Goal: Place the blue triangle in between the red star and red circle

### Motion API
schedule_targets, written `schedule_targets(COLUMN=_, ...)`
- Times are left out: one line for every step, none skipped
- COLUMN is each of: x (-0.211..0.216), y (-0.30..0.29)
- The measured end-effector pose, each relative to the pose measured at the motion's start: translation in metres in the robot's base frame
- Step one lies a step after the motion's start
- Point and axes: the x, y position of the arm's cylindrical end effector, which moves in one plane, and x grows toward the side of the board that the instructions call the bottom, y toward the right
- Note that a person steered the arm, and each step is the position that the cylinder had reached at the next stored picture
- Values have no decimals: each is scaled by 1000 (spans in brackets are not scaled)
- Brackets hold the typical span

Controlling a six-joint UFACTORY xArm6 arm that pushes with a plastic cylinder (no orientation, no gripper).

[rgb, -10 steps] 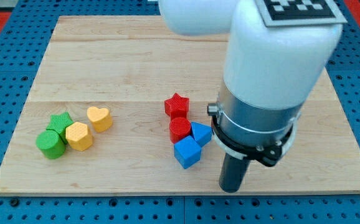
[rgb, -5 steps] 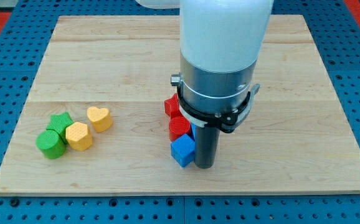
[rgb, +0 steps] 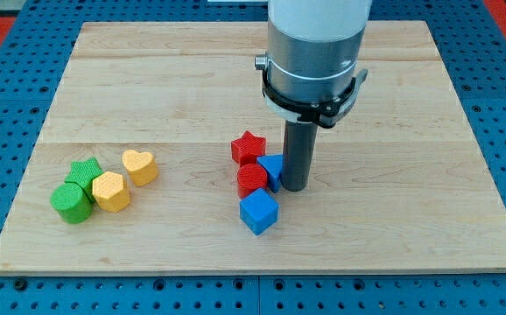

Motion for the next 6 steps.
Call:
schedule_targets(x=-9, y=0)
schedule_targets(x=-11, y=0)
schedule_targets(x=-19, y=-8)
schedule_targets(x=-28, y=-22)
schedule_targets(x=-37, y=-34)
schedule_targets(x=-48, y=-45)
